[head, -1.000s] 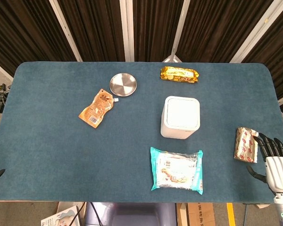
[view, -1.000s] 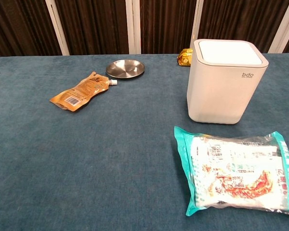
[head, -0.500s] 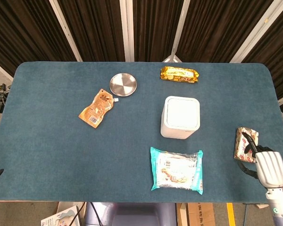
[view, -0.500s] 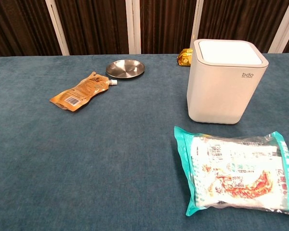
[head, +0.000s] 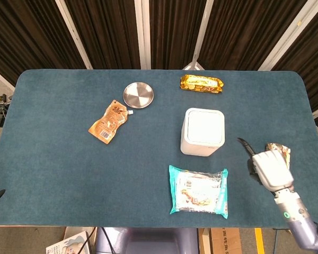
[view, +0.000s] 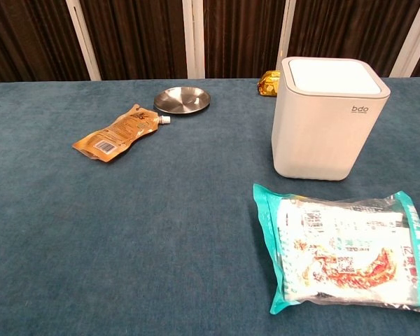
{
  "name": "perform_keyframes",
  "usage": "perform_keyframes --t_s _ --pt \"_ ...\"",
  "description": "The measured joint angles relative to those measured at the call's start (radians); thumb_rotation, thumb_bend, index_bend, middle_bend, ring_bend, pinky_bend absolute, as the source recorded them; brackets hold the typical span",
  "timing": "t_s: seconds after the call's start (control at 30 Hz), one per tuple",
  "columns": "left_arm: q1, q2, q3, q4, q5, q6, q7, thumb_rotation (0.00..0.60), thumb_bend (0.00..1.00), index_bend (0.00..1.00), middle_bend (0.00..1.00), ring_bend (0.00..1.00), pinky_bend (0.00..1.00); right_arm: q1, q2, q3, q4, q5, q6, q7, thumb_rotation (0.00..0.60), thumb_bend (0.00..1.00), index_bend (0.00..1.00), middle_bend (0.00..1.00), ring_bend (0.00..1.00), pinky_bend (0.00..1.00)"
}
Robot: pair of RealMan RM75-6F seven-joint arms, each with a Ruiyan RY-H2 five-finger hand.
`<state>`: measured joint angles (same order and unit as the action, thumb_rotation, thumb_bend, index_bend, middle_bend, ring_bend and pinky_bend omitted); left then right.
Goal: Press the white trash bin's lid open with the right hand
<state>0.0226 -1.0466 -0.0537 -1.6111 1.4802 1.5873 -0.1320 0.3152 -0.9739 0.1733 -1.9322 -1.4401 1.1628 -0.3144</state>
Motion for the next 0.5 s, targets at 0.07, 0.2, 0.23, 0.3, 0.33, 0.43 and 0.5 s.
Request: perform_keyframes --t_s 0.07,0.2,0.23,0.3,0.33,0.43,0.5 --pt "-0.002 0.0 -0.001 -0.001 -0.003 -0.005 0.001 0.6 0.0 0.18 0.1 0.0 0.14 0.038 0.016 0.009 -0.035 0.059 -0.064 -0.034 0.6 0.75 0.16 0.87 0.85 0.86" --pt "-0.007 -0.001 -0.003 -0.003 -0.006 -0.013 0.004 0.6 0.0 0.18 0.1 0.0 0.14 0.112 0.036 0.032 -0.085 0.17 -0.154 -0.09 0.6 0.75 0.16 0.87 0.85 0.86" --pt "-0.007 -0.001 -0.003 -0.003 -0.007 -0.014 0.004 0.6 0.0 0.18 0.1 0.0 0.14 0.13 0.037 0.037 -0.094 0.193 -0.165 -0.107 0.6 0.75 0.16 0.87 0.85 0.86" --pt "-0.008 -0.002 -0.005 -0.003 -0.01 -0.015 0.003 0.6 0.0 0.18 0.1 0.0 0.14 0.165 0.037 0.05 -0.116 0.242 -0.182 -0.142 0.6 0.75 0.16 0.87 0.85 0.86" --pt "-0.008 -0.002 -0.006 -0.003 -0.012 -0.015 0.002 0.6 0.0 0.18 0.1 0.0 0.14 0.177 0.036 0.055 -0.126 0.26 -0.186 -0.155 0.6 0.75 0.16 0.87 0.85 0.86" --pt "-0.01 -0.002 -0.008 -0.002 -0.018 -0.02 0.001 0.6 0.0 0.18 0.1 0.0 0.14 0.21 0.03 0.068 -0.152 0.309 -0.192 -0.19 0.6 0.75 0.16 0.87 0.85 0.86" --pt "-0.012 -0.003 -0.009 -0.001 -0.02 -0.024 0.001 0.6 0.0 0.18 0.1 0.0 0.14 0.228 0.024 0.073 -0.161 0.342 -0.194 -0.21 0.6 0.75 0.16 0.87 0.85 0.86"
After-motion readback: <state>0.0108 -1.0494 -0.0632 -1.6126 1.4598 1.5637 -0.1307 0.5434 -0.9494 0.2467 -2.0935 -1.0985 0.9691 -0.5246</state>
